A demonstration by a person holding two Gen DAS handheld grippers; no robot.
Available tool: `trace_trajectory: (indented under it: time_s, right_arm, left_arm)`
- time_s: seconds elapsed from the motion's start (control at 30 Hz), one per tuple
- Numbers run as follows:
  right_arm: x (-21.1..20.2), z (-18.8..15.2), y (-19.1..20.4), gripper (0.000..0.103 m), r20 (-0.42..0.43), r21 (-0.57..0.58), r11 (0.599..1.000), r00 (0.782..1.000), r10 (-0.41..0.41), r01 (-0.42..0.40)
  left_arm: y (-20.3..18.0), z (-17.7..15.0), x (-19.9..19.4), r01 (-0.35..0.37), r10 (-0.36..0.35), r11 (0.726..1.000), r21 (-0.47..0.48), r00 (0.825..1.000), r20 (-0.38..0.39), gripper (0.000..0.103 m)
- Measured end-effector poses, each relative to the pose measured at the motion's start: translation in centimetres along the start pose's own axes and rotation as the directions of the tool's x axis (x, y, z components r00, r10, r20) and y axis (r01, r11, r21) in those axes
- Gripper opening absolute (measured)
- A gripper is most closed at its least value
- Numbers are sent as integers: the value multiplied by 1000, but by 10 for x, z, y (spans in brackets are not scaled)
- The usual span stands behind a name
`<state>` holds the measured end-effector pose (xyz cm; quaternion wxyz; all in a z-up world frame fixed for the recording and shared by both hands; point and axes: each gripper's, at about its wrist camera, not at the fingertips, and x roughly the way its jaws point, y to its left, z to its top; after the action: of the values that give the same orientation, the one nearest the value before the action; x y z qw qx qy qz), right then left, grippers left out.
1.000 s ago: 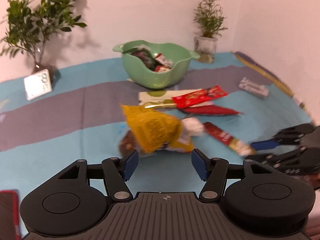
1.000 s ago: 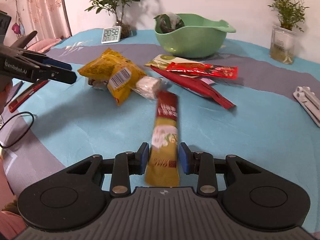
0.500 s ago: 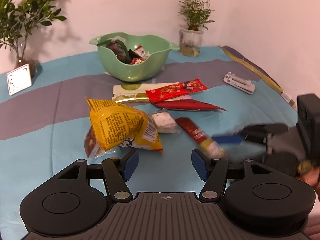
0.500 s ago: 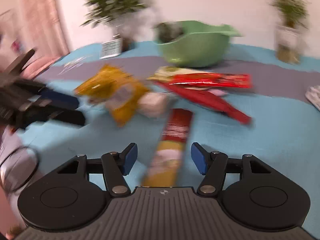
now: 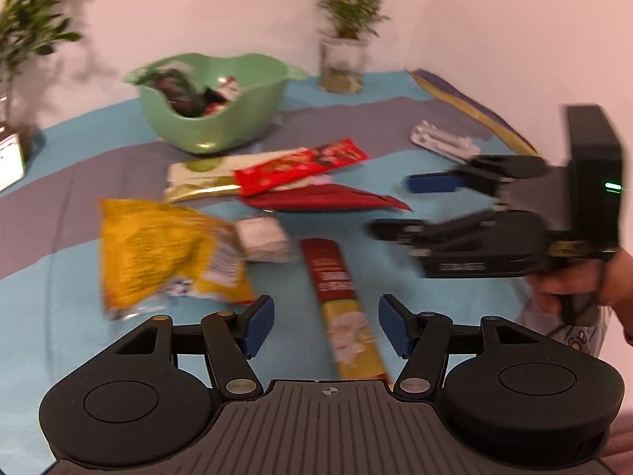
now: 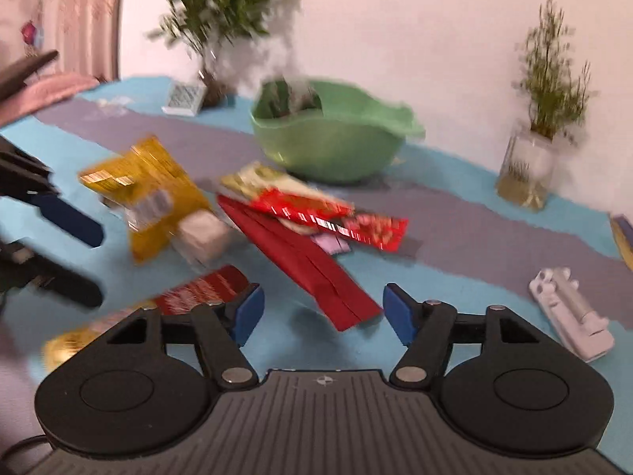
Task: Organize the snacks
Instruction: 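Grasp the yellow stick pack with the left tool while the right grasps the red flat pack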
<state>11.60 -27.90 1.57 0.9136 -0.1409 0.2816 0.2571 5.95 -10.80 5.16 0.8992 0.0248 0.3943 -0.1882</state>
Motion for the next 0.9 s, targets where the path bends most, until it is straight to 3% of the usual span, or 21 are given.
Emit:
trace_trajectory:
  time_s: [0.03, 0.07, 0.2, 0.33, 0.43, 0.5, 0.67, 0.9]
  right_arm:
    - [7, -1, 4, 55, -8, -6, 1000, 1000, -6, 6]
    - [7, -4, 6, 41, -8, -9, 1000, 1000, -16, 16]
    - [-10, -11, 7, 29, 21, -23, 999, 999, -47, 48]
    - [-42, -20, 6, 27, -15, -48, 998, 1000, -28, 27]
    - [-65, -23, 2, 33, -56, 28, 983, 981, 183, -182]
    - [-74, -21, -3, 73, -34, 80, 963, 965, 261, -258]
    - [-57, -2, -8, 76, 5, 8, 990, 990, 139, -139]
    - [23, 27, -20, 80, -79, 3, 986, 983, 166, -166]
  left_arm:
    - [-6, 1, 5, 5, -5, 1000, 12, 1000, -11, 103]
    - [-11, 0, 10, 11, -11, 1000, 25, 1000, -17, 103]
    - [-23, -3, 33, -24, 29, 997, 77, 998, -58, 103]
    - [-18, -6, 41, -36, 39, 998, 56, 997, -69, 103]
    - [-12, -7, 38, -51, 53, 998, 40, 997, -53, 97]
    - [-8, -7, 36, -48, 49, 998, 29, 997, -54, 95]
    - [-5, -14, 24, -74, 75, 997, 27, 996, -51, 94]
    - [6, -38, 0, -140, 142, 989, 38, 988, -63, 94]
